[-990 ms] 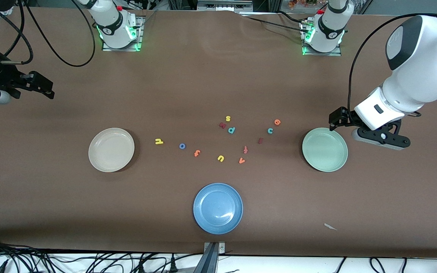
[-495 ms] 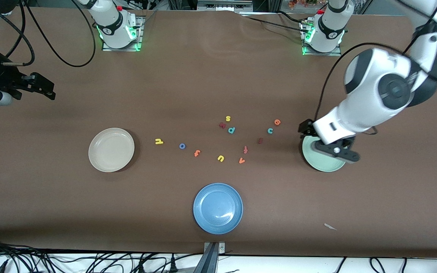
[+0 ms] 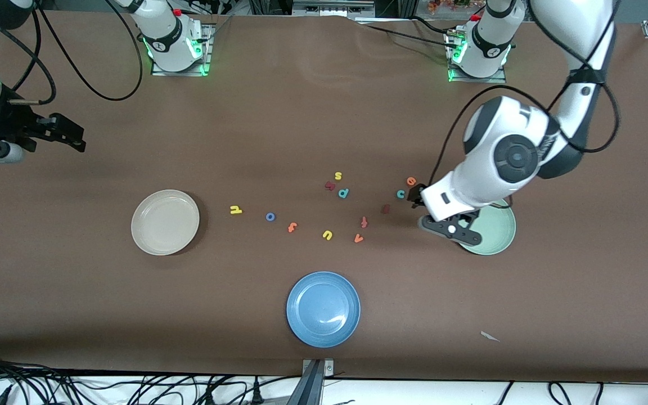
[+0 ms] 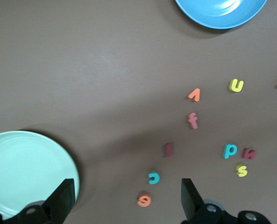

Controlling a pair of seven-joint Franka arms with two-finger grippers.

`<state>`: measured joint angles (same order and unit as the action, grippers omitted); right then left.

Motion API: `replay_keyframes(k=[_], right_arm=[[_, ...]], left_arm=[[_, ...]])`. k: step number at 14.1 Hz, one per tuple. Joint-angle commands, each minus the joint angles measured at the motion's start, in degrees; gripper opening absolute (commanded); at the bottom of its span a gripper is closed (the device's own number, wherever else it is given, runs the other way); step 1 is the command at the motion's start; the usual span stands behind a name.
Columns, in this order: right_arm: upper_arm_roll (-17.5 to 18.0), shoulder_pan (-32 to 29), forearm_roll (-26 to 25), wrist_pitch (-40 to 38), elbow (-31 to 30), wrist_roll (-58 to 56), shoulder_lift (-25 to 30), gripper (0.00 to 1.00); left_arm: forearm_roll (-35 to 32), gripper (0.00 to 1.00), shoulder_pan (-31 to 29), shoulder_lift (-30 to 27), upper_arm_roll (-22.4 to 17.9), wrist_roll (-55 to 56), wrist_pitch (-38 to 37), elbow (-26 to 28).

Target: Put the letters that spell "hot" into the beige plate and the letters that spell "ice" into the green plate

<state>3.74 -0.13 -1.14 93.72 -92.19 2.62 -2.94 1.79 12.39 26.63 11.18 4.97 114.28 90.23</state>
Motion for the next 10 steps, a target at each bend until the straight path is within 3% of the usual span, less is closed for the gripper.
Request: replay_keyframes(k=[1, 4, 6, 8, 10], right_arm=[[0.13, 1.09, 2.53, 1.02, 0.70, 0.46, -2.24, 1.00], [0.13, 3.89, 3.34, 3.03, 0.26, 6.05, -5.31, 1.00], [0.13, 6.88, 3.25, 5.41, -0.09, 12.65, -6.63, 1.00], [0.13, 9.17, 3.25, 7.61, -0.53, 16.70, -8.04, 1.00], [0.13, 11.20, 3.25, 11.90, -3.06, 21.09, -8.57, 1.00]], left_arm=[[-1.88, 1.00, 1.14, 3.50, -0.19, 2.77, 4.09, -0.59], [-1.97, 1.00, 2.81, 7.81, -0.28, 3.20, 8.58, -0.41], [-2.40, 1.00, 5.17, 7.65, -0.45, 9.05, 9.12, 3.17], [-11.41, 1.00, 8.16, 6.68, -0.19, 15.58, 10.70, 6.61], [-14.19, 1.00, 8.09, 7.56, -0.10, 16.13, 14.98, 8.63]])
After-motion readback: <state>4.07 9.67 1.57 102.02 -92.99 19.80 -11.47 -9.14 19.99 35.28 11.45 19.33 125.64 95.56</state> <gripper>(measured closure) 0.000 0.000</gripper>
